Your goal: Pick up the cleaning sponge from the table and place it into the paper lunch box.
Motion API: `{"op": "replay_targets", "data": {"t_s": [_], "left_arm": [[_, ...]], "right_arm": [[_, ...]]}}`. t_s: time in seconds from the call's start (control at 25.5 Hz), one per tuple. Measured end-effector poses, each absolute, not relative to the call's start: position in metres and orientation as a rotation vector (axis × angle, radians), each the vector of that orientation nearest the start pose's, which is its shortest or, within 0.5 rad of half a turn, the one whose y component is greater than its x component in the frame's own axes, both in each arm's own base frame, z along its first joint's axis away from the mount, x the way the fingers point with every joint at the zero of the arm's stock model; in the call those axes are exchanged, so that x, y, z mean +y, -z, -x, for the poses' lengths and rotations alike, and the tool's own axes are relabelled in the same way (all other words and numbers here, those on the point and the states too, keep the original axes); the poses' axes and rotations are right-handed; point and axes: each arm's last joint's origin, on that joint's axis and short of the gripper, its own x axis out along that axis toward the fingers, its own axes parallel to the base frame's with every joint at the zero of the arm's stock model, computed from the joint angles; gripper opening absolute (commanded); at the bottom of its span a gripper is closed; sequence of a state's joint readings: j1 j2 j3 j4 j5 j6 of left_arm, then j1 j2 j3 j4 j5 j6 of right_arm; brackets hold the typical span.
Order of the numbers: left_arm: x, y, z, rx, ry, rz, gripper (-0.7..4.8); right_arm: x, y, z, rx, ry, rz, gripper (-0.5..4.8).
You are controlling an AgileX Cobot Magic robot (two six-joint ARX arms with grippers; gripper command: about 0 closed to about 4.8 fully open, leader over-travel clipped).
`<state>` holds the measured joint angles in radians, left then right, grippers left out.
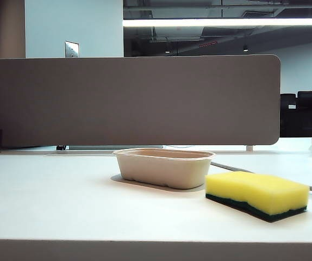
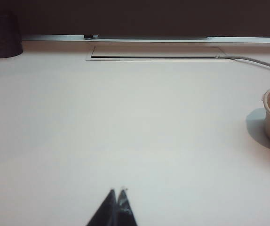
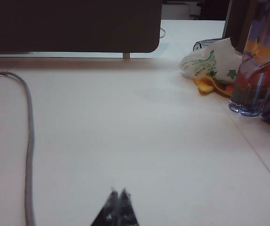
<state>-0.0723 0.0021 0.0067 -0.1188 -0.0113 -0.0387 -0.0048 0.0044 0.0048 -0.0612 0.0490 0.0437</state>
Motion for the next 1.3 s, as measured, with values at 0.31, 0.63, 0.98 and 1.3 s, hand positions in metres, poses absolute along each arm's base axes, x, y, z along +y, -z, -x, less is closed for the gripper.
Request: {"op": "replay_targets", "data": {"t_s": [0.31, 0.63, 0.98, 1.3], "left_arm": [[-0.007, -0.154, -0.097, 0.115, 0.059, 0.034, -0.05], [-0.018, -0.154, -0.095, 0.117, 0.161, 0.026, -0.05], [-0.046, -0.153, -0.087, 0.143, 0.46, 0.002, -0.05], [-0.065, -0.138, -0.082, 0.31, 0.638, -0.072, -0.05]], "right_arm": [[-0.002, -0.159, -0.097, 0.06, 0.055, -0.042, -0.08], [-0.002, -0.159, -0.097, 0.06, 0.055, -0.042, -0.08], [0.0, -0.159, -0.097, 0.061, -0.015, -0.059, -0.08], [0.008, -0.165, -0.096, 0.037, -0.29, -0.284, -0.09]]}}
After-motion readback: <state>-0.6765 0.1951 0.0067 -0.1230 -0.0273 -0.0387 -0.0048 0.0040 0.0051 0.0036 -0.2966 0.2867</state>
